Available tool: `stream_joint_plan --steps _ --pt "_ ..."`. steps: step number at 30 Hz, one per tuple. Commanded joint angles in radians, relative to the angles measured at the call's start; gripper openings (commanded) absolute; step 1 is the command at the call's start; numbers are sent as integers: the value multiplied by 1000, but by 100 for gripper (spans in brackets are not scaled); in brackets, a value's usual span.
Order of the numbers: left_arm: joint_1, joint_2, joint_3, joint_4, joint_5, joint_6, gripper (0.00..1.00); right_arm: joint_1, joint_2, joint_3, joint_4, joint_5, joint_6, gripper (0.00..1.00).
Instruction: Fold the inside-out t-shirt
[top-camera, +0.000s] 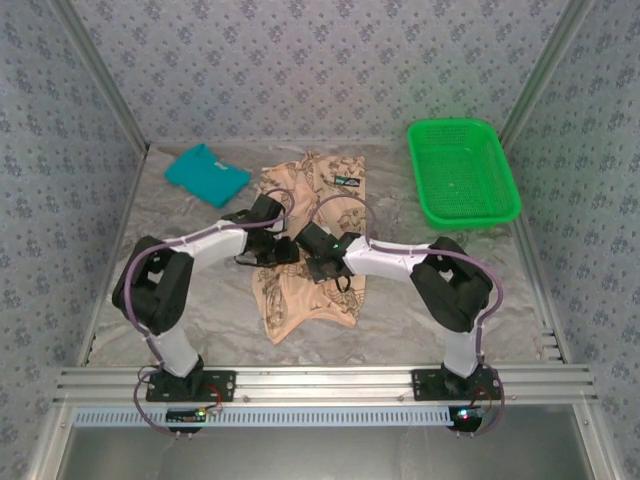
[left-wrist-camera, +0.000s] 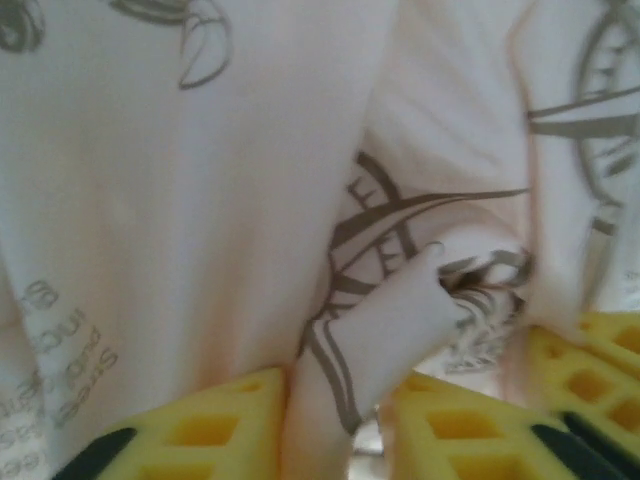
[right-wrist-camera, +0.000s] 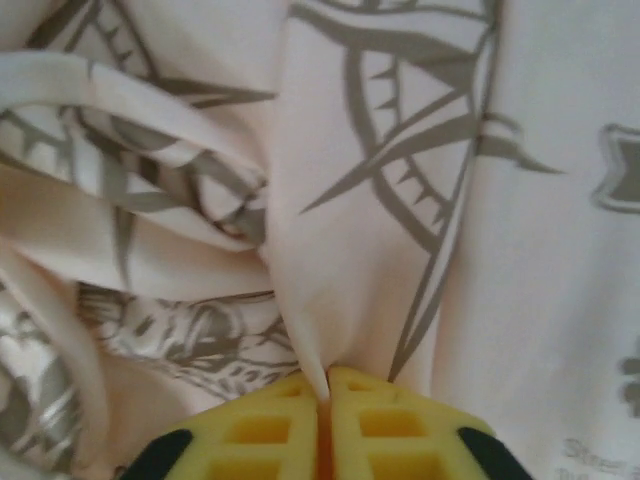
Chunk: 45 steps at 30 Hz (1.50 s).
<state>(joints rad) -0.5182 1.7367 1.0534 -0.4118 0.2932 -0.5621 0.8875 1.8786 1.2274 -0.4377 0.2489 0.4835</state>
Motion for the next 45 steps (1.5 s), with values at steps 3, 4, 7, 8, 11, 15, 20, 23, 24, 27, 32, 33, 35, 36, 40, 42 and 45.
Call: stream_joint_plan --steps 3,4,7,8,11,15,20,23,24,27,32,33,35,36,40,42,45 --pt "-5 -19 -25 -22 -51 73 0 -41 -125 -25 -104 153 61 7" --pt "-4 -30 -40 -17 -50 81 0 -60 -141 -63 -103 143 65 8" --pt "-3 -58 -89 3 -17 87 0 -134 -159 -166 -40 54 60 20" --pt "-3 -62 -101 13 15 88 0 -156 -156 -189 -22 27 58 21" --pt "-2 -85 -132 55 92 62 0 -184 -163 -205 -24 3 28 25" --pt "-6 -144 -153 88 188 50 12 -174 -276 -181 -43 -54 -67 37" --pt "-9 -231 -135 70 188 92 39 -135 -338 -121 -36 -276 -158 38" --pt "-9 -242 -111 62 139 149 40 -98 -279 -93 -13 -343 -139 36" --pt "-9 -234 -103 69 130 176 41 -88 -256 -94 5 -357 -122 36" --pt "-9 -190 -98 133 127 253 41 -87 -187 -113 79 -350 -71 34" --pt "-10 -100 -69 174 108 333 43 -120 -78 -72 105 -315 -36 34" --pt "-10 -80 -60 173 104 339 44 -118 -59 -59 106 -309 -31 33" --pt "-11 -47 -48 173 109 348 44 -113 -34 -43 99 -277 -28 30" --pt "-10 -30 -44 175 112 347 44 -110 -22 -43 87 -244 -22 30" --pt "-11 22 -47 192 115 336 44 -108 -3 -16 85 -204 -5 37" --pt "-11 33 -54 213 124 322 41 -108 12 -16 88 -229 -13 37" --pt "-8 37 -60 236 125 301 38 -106 -5 -26 125 -322 -76 4"
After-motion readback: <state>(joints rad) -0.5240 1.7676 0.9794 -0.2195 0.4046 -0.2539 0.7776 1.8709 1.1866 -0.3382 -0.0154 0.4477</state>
